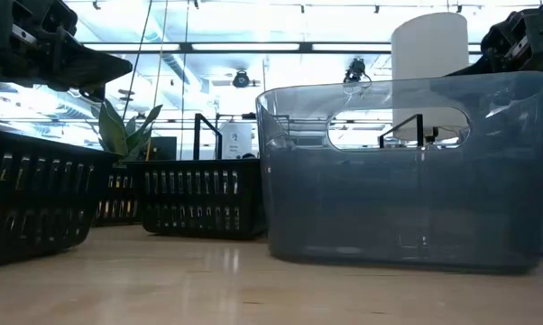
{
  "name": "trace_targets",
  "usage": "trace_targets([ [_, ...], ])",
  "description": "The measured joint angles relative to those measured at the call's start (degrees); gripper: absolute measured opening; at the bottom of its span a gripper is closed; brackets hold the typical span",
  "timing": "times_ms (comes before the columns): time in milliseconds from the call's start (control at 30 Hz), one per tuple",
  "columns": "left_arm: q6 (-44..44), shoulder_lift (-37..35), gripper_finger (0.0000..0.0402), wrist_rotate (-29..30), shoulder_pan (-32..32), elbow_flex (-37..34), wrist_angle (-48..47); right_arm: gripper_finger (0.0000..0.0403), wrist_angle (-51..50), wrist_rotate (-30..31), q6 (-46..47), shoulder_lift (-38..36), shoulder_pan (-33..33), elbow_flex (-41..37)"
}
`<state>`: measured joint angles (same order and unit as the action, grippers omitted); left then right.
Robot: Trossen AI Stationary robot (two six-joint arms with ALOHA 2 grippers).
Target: Stack baskets on shelf by color
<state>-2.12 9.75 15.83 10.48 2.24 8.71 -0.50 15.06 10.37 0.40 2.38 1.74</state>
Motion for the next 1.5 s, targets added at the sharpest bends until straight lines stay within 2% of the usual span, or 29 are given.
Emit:
trace_targets([
  [167,-0.01,-0.01,0.0036,0.0,-0.02,0.01,0.0,0.0014,0.59,1.34,-0.07,0.01,-0.01,-0.03],
  [267,-0.01,0.01,0.0035,-0.01,0.0,0.0,0.0,0.0014,6.04,4.89,1.94,0.0,-0.09,-0.02],
  [400,-0.01,0.01,0.0029,0.01,-0.02,0.0,0.0,0.0014,14.42,5.54,4.24,0.05,-0.12,-0.02],
  [567,0.0,-0.01,0.0026,0.01,0.0,0.0,0.0,0.0014,21.18,0.11,5.07,0.05,-0.12,0.0],
  [667,0.01,0.0,0.0029,0.0,0.0,0.0,0.0,0.0014,20.89,0.21,6.52,0.17,-0.11,0.0],
  [800,-0.01,0.0,0.0035,-0.01,-0.01,0.01,0.0,0.0014,15.09,0.3,8.72,2.37,-0.09,0.01],
  [1067,0.0,0.0,0.0029,0.0,0.0,0.01,0.0,0.0012,1.34,3.57,13.42,14.99,-0.12,7.04],
  [1267,0.0,-0.01,0.0026,0.01,-0.02,0.01,0.0,0.0015,-4.37,2.17,15.52,28.32,-0.11,12.72],
  [1500,0.0,-0.01,0.0035,0.01,0.0,0.02,0.0,0.0023,-6.83,1.3,13.61,45.09,-0.12,22.3],
])
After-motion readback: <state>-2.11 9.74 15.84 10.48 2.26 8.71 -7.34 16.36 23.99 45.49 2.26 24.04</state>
